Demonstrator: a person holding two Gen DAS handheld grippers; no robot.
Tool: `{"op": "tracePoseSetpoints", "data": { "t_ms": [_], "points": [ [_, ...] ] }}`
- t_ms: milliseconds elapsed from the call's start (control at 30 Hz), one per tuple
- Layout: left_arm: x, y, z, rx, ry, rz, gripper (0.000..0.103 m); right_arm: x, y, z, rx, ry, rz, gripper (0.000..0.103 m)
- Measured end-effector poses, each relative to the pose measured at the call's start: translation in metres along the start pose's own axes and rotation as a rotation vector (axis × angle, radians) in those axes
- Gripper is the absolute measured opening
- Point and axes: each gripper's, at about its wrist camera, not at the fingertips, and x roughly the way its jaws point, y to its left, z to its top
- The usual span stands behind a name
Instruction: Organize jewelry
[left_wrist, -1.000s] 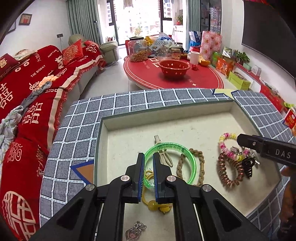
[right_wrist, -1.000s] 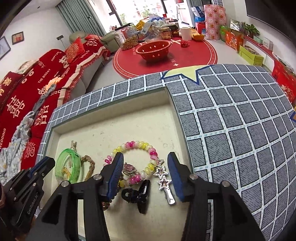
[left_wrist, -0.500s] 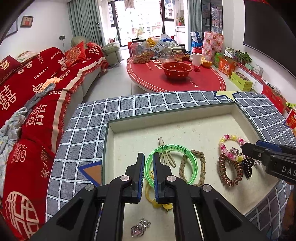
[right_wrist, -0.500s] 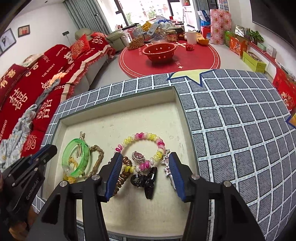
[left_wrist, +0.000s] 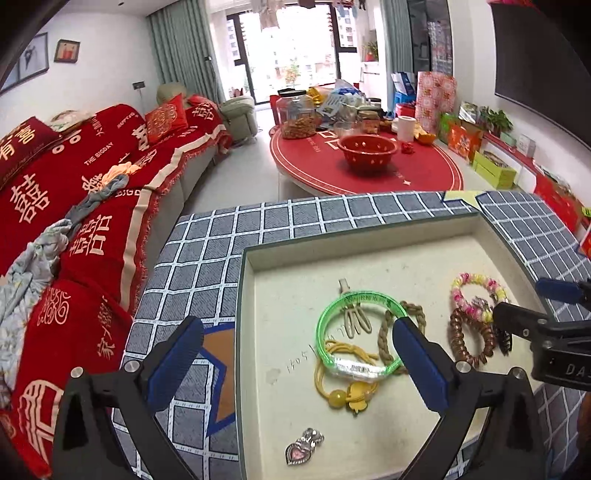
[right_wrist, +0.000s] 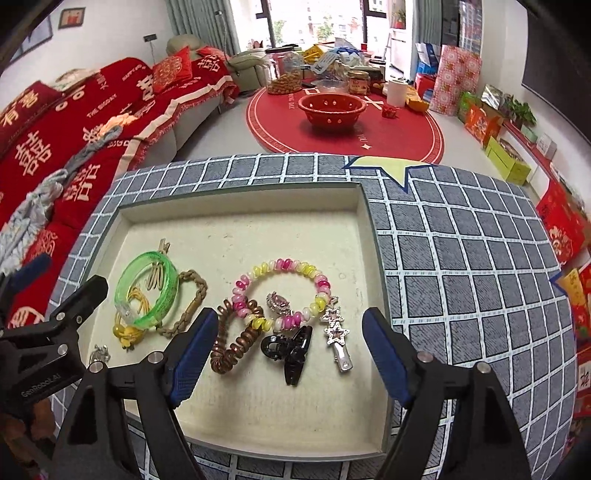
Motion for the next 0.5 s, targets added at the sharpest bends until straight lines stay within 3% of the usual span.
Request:
{"op": "tracePoseSetpoints", "data": {
  "t_ms": [133, 267, 300, 500],
  "points": [
    [-0.004, 0.001, -0.002, 0.011, 0.001, 0.015, 0.103, -0.004, 0.002, -0.002, 0.0, -0.011, -0.003, 0.087],
    [-0.004, 0.004, -0.006, 0.002, 0.019, 0.023, 0.103, -0.014, 0.004, -0.007, -0.007, -0.096, 0.007, 0.09],
    [-0.003, 0.005, -0.009, -0.001, 0.022, 0.023, 0.103, -0.016, 0.004, -0.008, -0.009, -0.112, -0.003, 0.103],
    [-0.004, 0.008, -0.014, -0.011, 0.033, 0.011, 0.103, -0.02, 0.006, -0.012, -0.02, -0.138, -0.027, 0.103]
  ]
}}
